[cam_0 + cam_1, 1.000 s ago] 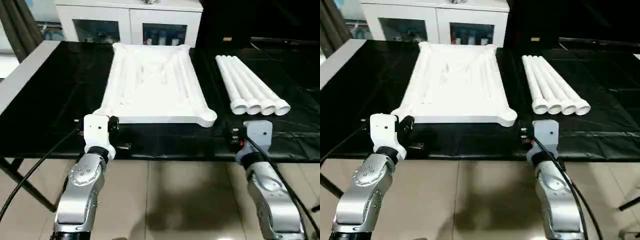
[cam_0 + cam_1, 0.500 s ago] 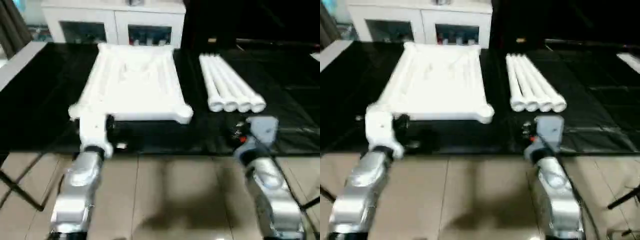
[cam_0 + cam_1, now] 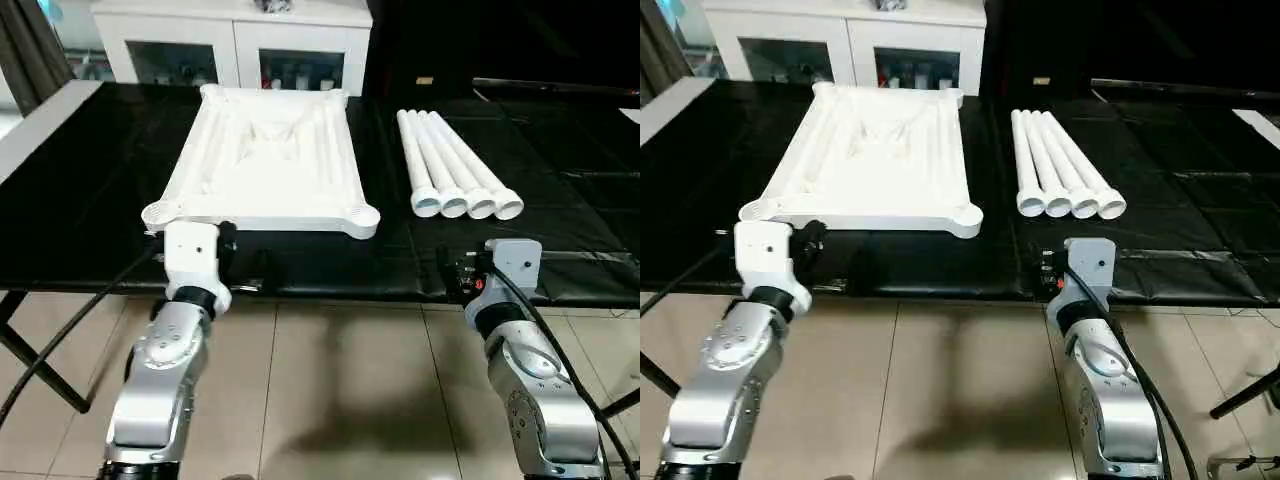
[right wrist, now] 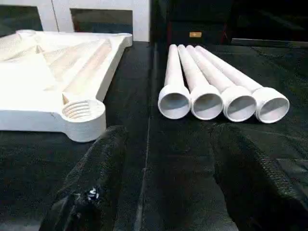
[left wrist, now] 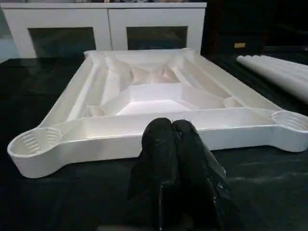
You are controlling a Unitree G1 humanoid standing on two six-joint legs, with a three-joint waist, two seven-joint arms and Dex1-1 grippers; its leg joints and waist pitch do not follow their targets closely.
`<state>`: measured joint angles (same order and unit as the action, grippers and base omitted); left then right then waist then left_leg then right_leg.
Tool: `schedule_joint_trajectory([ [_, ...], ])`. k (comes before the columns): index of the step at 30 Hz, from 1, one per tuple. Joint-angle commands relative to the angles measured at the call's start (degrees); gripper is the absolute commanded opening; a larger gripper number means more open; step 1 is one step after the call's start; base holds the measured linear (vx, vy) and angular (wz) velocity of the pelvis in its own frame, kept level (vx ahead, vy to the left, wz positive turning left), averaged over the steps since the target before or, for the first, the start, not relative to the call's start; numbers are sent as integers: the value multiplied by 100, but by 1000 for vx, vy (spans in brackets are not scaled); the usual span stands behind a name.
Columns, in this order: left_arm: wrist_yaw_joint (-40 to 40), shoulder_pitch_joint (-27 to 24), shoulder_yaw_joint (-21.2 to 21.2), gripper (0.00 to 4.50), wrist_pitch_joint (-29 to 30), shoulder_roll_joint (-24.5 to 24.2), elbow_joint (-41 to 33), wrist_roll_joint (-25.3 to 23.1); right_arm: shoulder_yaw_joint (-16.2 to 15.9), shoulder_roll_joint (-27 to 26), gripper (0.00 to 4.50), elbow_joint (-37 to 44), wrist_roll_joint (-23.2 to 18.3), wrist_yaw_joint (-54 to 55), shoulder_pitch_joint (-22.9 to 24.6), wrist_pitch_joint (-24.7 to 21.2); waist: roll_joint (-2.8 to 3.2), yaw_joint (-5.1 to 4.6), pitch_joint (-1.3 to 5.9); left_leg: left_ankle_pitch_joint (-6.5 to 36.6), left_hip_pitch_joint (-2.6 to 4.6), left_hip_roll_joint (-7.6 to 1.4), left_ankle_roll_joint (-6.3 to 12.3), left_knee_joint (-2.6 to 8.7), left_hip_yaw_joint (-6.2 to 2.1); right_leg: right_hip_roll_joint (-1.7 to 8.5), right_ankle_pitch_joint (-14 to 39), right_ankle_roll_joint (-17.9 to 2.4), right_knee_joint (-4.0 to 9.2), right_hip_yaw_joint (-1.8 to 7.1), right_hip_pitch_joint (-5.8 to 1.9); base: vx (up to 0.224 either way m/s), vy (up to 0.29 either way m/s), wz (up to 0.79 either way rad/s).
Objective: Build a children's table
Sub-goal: Move to table
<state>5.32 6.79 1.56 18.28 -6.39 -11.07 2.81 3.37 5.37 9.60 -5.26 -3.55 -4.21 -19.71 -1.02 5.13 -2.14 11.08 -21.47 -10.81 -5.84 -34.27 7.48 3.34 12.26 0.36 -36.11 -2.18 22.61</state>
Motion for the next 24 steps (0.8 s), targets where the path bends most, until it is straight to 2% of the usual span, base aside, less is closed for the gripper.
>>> schedule_joint_trajectory([
  [1,-3,-27,42,0,36,-45,-131,17,-51,61,291,83,22,-68,-63,-88,23,1,292,733,5,-114,11,426,23,289,-84,-617,394,203,-276,0,0,0],
  [3,-25,-28,59,0,34,-65,-125,10,-60,76,291,97,37,-87,-62,-106,12,7,293,693,9,-110,51,417,42,298,-196,-636,390,209,-288,0,0,0],
  [5,-16,-14,57,0,48,-91,-133,5,-41,69,291,74,18,-60,-87,-94,-39,18,286,717,18,-118,105,417,73,310,-113,-642,403,216,-282,0,0,0],
  [6,-4,-9,56,0,58,-95,-148,2,-19,40,291,50,-23,-39,-110,-110,-27,28,276,773,22,-121,120,424,81,320,56,-628,412,219,-274,0,0,0],
  [7,4,-4,48,0,67,-94,-171,-9,12,-11,291,21,-97,-29,-151,-124,-46,24,262,860,24,-128,123,432,91,323,260,-598,434,222,-262,0,0,0],
  [9,4,2,36,0,70,-93,-193,-21,-14,-17,291,9,-95,-43,-193,-116,-46,28,258,935,30,-141,109,439,91,332,469,-570,444,227,-248,0,0,0],
  [12,0,12,23,0,82,-83,-229,-24,-121,58,291,-8,92,-32,-232,7,-43,26,254,967,32,-144,58,446,91,324,543,-532,450,227,-238,0,0,0],
  [17,39,55,-5,0,80,-90,-284,-19,6,-7,291,52,-127,-123,-239,-96,-48,35,261,1014,47,-139,50,445,95,326,527,-496,439,229,-253,0,0,0],
  [19,42,74,-2,0,92,-85,-297,2,11,20,291,72,-148,-146,-251,-152,-20,29,243,1498,96,-149,5,486,86,323,1064,-456,475,216,-266,0,0,0],
  [20,45,74,-2,0,90,-83,-298,2,19,16,291,73,-157,-146,-255,-162,-18,9,222,2025,154,-150,-2,518,81,299,1663,-427,530,199,-270,0,0,0],
  [22,51,67,8,0,93,-69,-289,23,38,-5,291,75,-121,-77,-254,-129,-8,-23,162,2830,313,-106,120,564,99,249,2812,-386,701,130,-282,0,0,0],
  [23,55,65,9,0,86,-72,-278,21,42,-15,291,80,-120,-70,-251,-129,-14,-28,151,2908,348,-92,155,571,108,245,3028,-366,751,115,-297,0,0,0],
  [24,58,65,13,0,86,-69,-274,28,36,-13,291,82,-112,-72,-250,-128,-32,-34,145,2919,392,-67,228,584,124,244,3243,-352,818,100,-345,0,0,0],
])
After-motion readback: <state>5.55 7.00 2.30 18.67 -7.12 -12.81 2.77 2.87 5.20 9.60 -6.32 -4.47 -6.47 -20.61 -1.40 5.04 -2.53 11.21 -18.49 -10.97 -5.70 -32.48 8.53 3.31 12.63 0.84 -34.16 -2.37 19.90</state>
